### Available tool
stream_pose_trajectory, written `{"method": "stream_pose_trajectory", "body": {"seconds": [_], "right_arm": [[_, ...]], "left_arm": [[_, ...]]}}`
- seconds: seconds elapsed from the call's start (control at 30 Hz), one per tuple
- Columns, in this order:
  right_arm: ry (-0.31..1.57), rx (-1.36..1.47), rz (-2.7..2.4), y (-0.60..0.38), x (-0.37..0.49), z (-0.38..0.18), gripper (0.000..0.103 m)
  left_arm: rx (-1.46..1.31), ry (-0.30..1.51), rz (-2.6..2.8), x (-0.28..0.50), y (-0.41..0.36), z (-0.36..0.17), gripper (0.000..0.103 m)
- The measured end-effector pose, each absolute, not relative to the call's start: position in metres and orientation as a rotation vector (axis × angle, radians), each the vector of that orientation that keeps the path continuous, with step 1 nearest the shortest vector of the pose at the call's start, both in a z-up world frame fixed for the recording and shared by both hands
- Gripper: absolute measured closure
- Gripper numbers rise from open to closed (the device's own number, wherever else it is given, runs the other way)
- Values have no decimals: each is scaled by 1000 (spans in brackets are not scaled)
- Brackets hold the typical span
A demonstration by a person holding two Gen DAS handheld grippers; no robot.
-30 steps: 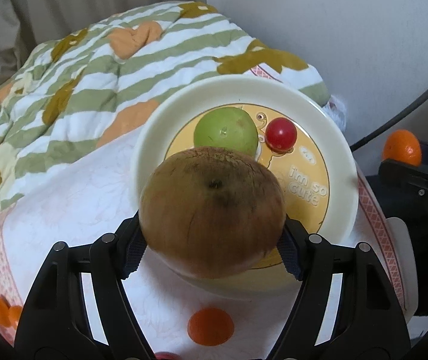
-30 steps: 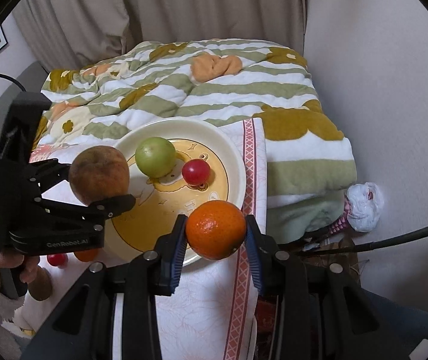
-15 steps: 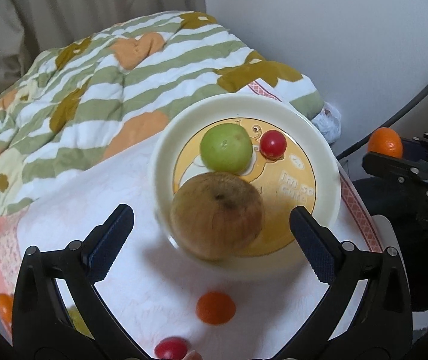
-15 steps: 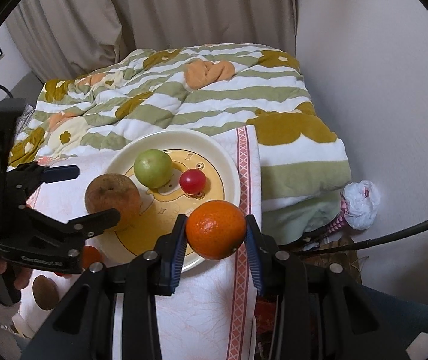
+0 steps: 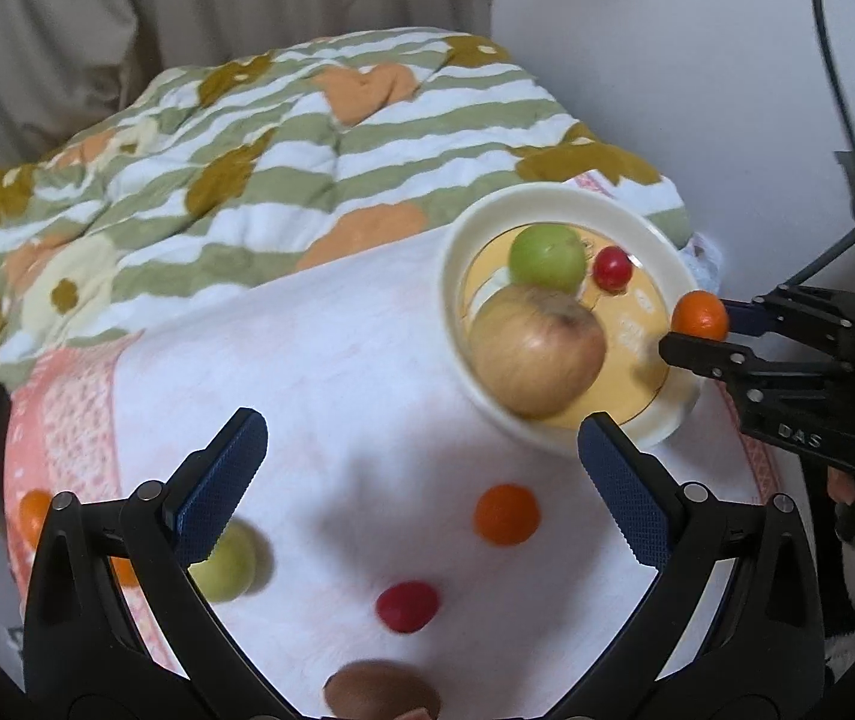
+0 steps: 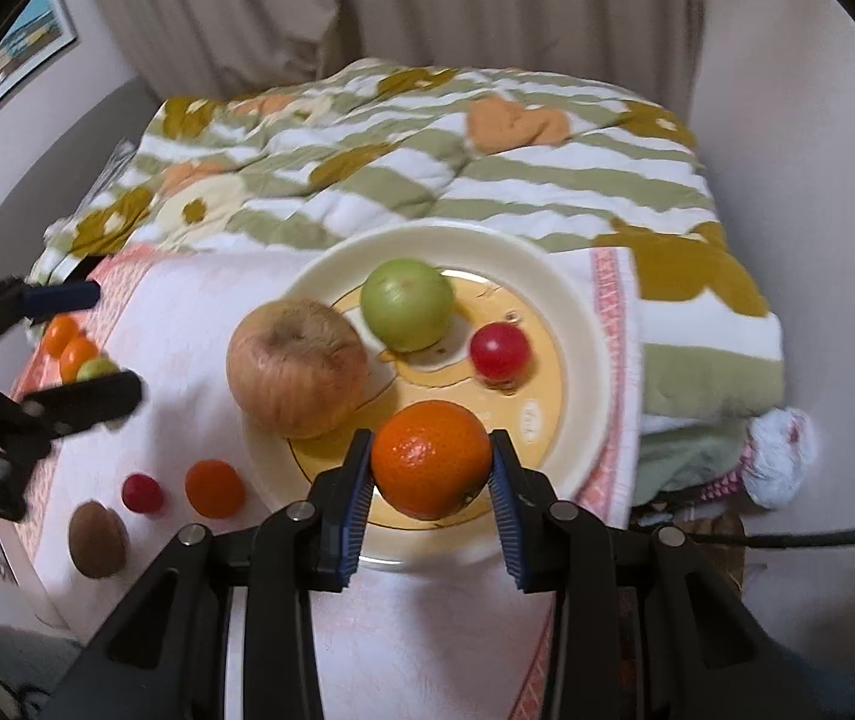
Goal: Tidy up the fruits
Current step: 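Lower the tangerine into the bowl and open the right tool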
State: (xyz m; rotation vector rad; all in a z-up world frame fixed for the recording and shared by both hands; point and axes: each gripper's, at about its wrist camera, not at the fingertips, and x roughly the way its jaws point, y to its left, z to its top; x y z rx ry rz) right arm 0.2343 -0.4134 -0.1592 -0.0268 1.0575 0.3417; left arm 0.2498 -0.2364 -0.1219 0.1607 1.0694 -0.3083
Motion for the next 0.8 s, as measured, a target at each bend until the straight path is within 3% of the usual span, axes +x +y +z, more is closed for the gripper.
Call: {"method": "stream_pose_trajectory", "body": {"seconds": [0.43, 0.47, 0.53, 0.6, 0.8], "right_arm": [[1054, -127, 408, -398, 243, -188, 67], [1054, -133, 404, -398, 242, -188, 61], [1043, -138, 396, -399, 241, -187, 30], [1031, -120, 402, -402, 239, -184, 17], [994, -122, 387, -406, 233, -174, 16]], "left_arm": [[84, 1091, -219, 227, -208, -131, 0], [82, 1091, -215, 225, -207, -131, 0], [78, 1093, -199, 222, -207, -130, 0], [75, 1094, -184, 220, -206, -129, 0], [54, 1083, -159, 209, -199, -122, 0]]}}
